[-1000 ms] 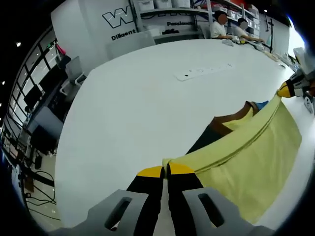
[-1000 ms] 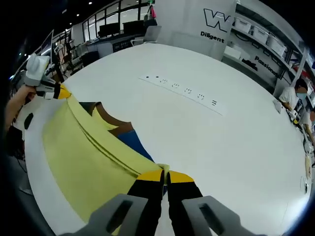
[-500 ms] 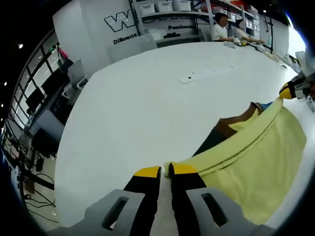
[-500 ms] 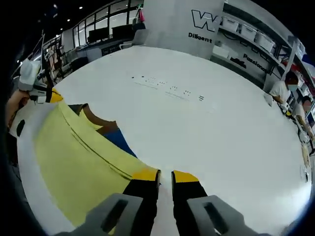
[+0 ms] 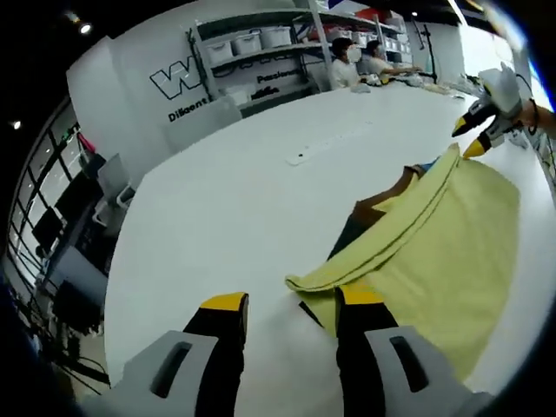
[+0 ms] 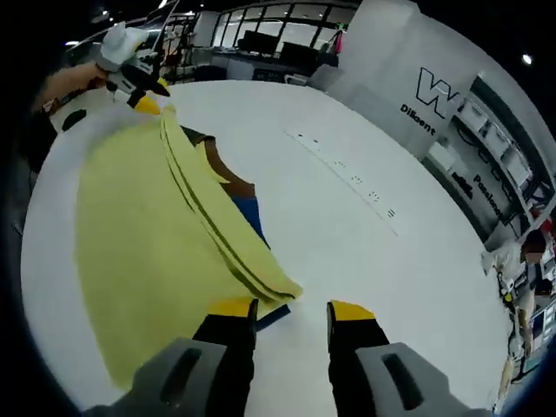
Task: Fold the garment on the visible template until the final outline fits inside the template.
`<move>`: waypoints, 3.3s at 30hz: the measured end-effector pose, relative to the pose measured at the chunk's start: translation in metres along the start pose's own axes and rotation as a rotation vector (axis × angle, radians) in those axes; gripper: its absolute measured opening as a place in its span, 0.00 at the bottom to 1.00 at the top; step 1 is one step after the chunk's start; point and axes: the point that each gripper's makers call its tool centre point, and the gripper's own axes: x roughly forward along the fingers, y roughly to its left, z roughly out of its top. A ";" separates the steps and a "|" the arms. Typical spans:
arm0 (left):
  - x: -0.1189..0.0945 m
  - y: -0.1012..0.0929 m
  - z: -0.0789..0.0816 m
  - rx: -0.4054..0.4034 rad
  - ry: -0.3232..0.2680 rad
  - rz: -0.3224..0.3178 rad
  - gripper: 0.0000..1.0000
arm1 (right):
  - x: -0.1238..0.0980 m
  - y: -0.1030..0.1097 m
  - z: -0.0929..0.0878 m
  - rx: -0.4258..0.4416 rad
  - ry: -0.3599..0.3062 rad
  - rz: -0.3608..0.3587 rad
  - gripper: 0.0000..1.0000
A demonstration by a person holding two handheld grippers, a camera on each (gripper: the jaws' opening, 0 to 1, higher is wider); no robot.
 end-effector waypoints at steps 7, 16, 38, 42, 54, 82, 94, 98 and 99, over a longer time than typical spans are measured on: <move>0.013 0.003 -0.001 0.052 0.000 0.028 0.42 | 0.011 -0.001 0.007 -0.033 -0.024 0.005 0.23; 0.032 0.015 0.007 -0.097 -0.002 0.072 0.38 | 0.023 -0.022 0.008 0.084 -0.027 -0.049 0.23; 0.002 0.018 0.009 -0.402 0.014 0.078 0.55 | -0.013 -0.008 0.009 0.533 -0.087 -0.001 0.39; -0.008 0.010 0.004 -0.389 0.034 0.062 0.55 | -0.024 0.005 0.007 0.537 -0.082 0.011 0.40; -0.038 -0.018 -0.015 -0.459 0.056 -0.004 0.56 | -0.049 0.047 -0.003 0.607 -0.084 0.054 0.46; -0.079 -0.077 -0.072 -0.503 0.167 -0.058 0.36 | -0.071 0.116 -0.046 0.636 -0.013 0.100 0.22; -0.080 -0.088 -0.083 -0.485 0.206 -0.084 0.15 | -0.071 0.121 -0.056 0.666 0.002 0.099 0.03; -0.081 -0.090 -0.083 -0.453 0.216 -0.064 0.13 | -0.073 0.121 -0.057 0.675 0.002 0.100 0.00; -0.082 -0.089 -0.083 -0.446 0.220 -0.062 0.13 | -0.073 0.121 -0.057 0.679 0.002 0.099 0.00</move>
